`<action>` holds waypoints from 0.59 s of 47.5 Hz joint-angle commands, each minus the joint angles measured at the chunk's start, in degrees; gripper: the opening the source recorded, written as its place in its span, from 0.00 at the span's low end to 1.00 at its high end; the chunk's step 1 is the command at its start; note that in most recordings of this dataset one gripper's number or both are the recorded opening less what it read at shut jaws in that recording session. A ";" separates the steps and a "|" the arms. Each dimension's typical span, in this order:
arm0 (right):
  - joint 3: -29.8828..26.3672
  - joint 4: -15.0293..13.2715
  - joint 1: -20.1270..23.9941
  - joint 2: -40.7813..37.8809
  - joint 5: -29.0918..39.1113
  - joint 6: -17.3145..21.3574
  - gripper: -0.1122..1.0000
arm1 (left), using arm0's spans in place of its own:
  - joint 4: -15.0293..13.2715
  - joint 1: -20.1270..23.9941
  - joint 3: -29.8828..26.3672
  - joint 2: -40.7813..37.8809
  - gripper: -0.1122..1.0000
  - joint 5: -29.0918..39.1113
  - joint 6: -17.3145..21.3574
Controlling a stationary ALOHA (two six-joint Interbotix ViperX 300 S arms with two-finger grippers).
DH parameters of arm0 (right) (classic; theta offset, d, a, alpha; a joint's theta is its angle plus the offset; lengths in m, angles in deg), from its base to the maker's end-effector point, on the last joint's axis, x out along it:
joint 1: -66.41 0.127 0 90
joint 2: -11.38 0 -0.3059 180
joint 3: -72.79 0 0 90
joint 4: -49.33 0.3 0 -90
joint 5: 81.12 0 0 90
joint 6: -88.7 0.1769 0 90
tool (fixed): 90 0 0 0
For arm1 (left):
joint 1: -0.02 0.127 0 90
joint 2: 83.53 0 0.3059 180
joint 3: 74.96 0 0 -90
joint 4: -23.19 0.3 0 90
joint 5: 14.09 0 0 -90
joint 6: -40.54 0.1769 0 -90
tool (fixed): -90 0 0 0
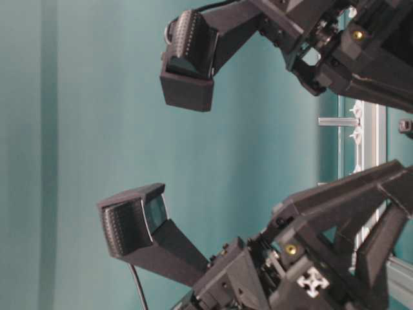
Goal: Insert the wire through the string loop located in the center.
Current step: 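Move the left gripper to the plug emerging from the loop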
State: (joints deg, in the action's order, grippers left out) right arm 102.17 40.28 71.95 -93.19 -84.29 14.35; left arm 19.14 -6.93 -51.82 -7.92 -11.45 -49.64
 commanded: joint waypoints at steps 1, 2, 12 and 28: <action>-1.32 -0.09 -0.09 0.79 -0.44 -0.18 0.17 | 0.18 -0.35 -0.70 0.09 0.62 -0.26 -0.18; -1.41 -0.09 -0.09 0.79 -0.53 -0.18 0.17 | 0.18 -0.44 -0.70 -0.18 0.62 -0.26 -0.18; -2.20 -0.09 -0.09 0.79 -0.35 -0.18 0.17 | 0.18 -0.53 -1.49 -3.69 0.63 -0.62 -0.09; -2.37 -0.09 -0.09 0.79 -0.18 -0.18 0.17 | 0.35 -0.44 -0.35 -4.31 0.66 -0.53 0.44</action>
State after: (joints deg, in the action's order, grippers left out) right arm 101.29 40.28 72.04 -93.19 -84.20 14.26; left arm 19.32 -7.28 -52.00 -12.93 -11.80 -49.55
